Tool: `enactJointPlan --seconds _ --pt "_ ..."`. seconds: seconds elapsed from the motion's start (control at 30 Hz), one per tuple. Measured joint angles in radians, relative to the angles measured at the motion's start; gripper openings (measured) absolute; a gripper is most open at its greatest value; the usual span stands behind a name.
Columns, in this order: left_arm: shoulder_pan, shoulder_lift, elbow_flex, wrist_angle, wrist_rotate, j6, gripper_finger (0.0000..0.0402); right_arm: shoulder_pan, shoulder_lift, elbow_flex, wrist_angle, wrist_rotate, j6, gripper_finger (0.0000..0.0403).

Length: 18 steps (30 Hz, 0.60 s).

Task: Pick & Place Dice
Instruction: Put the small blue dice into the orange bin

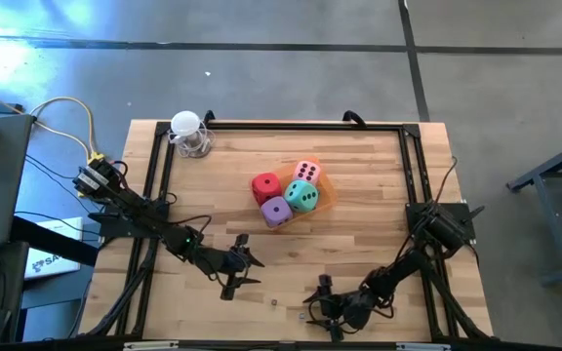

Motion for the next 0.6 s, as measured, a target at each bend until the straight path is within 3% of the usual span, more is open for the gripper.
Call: enactJointPlan --seconds 0.4,0.6 --pt "0.0 0.0 0.0 0.0 0.0 0.0 0.0201 -0.034 0.019 0.032 0.003 -0.058 -0.084 0.0257" --pt "0.0 0.0 0.0 0.0 0.0 0.0 0.0201 -0.056 0.08 0.065 0.062 -0.123 -0.045 0.0257"
